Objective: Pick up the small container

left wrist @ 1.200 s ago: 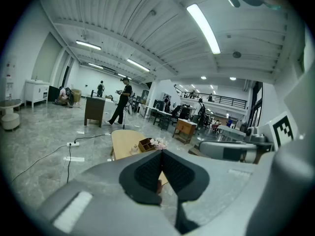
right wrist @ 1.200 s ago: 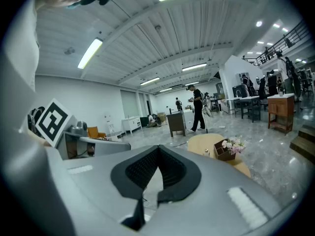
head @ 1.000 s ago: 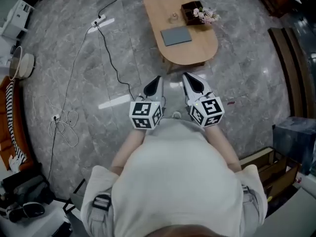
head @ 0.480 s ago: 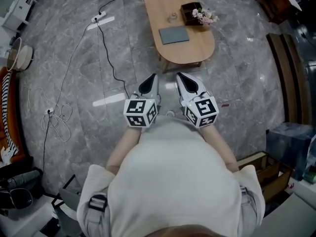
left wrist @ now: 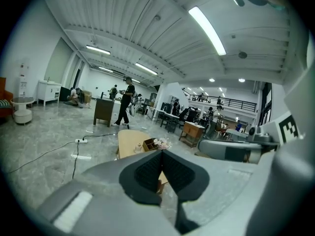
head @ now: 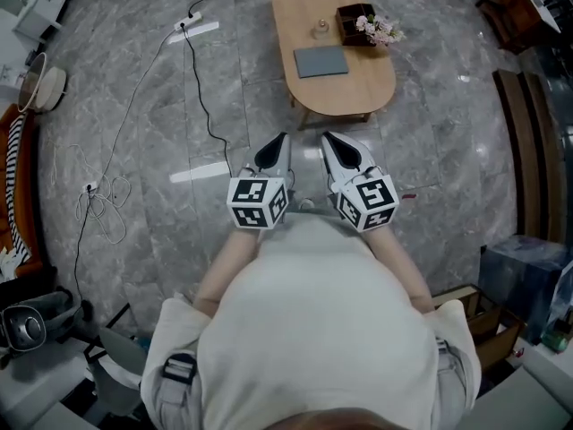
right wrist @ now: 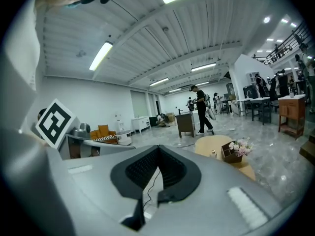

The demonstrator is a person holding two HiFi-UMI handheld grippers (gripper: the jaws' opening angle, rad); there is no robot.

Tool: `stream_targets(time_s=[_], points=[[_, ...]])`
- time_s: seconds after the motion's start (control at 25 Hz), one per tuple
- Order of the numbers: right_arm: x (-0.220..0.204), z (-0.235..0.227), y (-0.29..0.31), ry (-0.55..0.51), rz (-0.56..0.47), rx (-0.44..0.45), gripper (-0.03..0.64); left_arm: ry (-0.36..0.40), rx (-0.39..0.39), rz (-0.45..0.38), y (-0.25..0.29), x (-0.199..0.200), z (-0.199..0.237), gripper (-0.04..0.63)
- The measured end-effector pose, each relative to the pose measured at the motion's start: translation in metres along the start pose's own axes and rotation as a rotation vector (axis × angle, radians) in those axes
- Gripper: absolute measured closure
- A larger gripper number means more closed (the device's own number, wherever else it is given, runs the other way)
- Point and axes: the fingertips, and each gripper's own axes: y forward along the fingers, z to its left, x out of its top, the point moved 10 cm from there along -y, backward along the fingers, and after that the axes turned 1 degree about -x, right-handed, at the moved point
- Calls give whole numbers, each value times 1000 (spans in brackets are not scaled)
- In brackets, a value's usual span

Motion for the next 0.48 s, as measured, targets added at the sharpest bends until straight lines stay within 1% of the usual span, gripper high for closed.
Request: stream_targets(time_s=[0.24, 0.48], points=[[-1, -6, 14, 0, 15, 28, 618, -19, 22, 18, 8, 0, 9, 592], [4, -28, 34, -2, 16, 3, 618, -18, 20, 24, 37, 8, 23, 594]])
